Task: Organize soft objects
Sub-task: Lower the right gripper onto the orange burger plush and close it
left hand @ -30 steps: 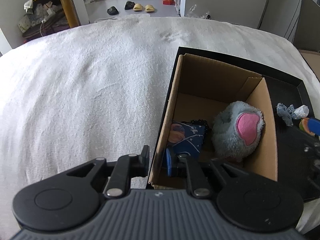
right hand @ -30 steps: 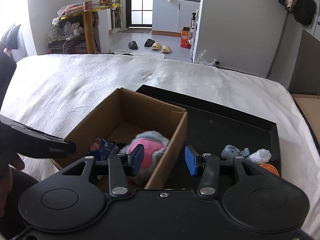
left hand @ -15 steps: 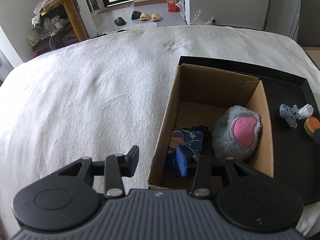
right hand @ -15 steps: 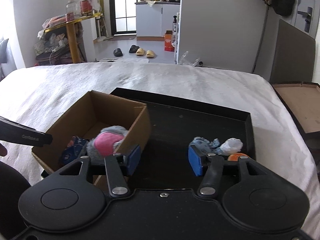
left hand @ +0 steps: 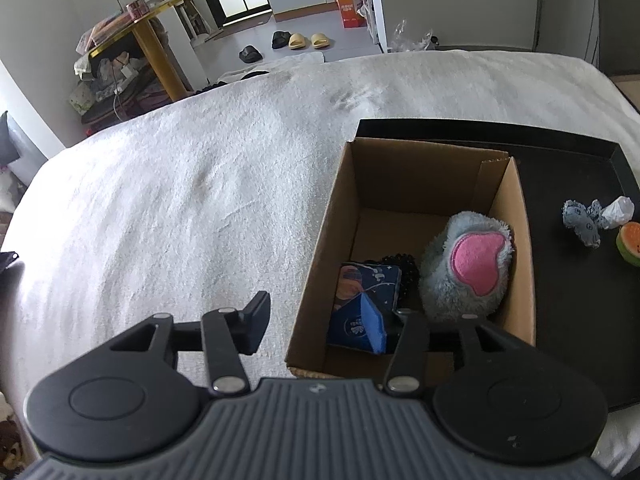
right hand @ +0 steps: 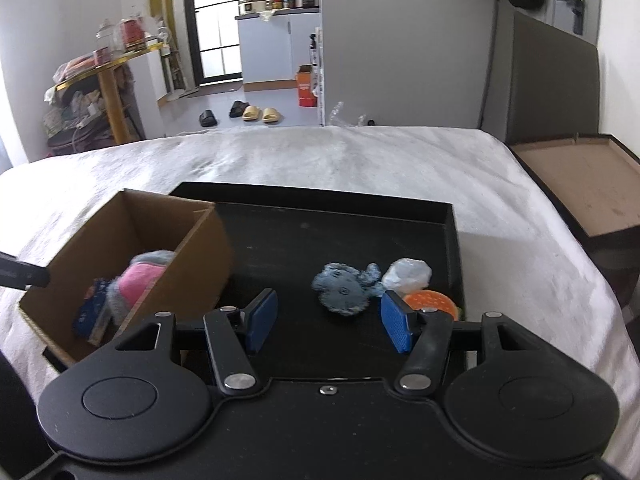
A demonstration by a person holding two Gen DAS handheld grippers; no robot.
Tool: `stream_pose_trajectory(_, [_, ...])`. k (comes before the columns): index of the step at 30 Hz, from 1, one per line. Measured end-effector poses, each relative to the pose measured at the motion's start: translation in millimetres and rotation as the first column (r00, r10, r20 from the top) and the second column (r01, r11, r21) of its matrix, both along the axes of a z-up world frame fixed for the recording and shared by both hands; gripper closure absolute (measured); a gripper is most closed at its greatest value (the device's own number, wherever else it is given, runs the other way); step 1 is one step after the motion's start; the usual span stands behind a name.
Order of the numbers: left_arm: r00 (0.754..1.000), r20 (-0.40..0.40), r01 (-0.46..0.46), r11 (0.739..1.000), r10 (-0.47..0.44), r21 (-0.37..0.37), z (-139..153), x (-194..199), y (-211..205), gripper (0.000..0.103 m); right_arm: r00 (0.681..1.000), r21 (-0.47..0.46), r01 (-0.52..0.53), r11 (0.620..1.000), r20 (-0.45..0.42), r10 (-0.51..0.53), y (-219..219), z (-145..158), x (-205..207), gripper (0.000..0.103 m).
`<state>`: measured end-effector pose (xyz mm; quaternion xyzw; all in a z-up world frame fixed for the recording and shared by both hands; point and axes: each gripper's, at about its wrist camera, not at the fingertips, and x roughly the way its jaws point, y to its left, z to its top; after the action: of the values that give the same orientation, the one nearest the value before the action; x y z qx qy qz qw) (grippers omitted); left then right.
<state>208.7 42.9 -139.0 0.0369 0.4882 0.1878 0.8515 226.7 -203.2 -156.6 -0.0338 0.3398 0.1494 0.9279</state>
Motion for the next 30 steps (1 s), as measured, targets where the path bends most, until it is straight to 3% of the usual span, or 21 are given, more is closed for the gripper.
stream_pose_trajectory(7, [1.000,-0.014,-0.012,0.999,0.013,0.039,-1,6,-9,0.052,0.996,0.018,0.086,0.996,0.017,-0.086,-27,-23,14,0.047])
stream_pose_trajectory(14, [0.999,-0.047,-0.011,0.996,0.015,0.088,-7,17,-20,0.052,0.989,-0.032,0.142,0.989,0.040,-0.141,-34,-43,32,0.047])
stream_pose_trajectory(30, [0.994,-0.112,0.005,0.992,0.010,0.128,-18,46,-46,0.052,0.987,-0.081,0.148,0.986,-0.049,-0.152,-39,-92,66,0.051])
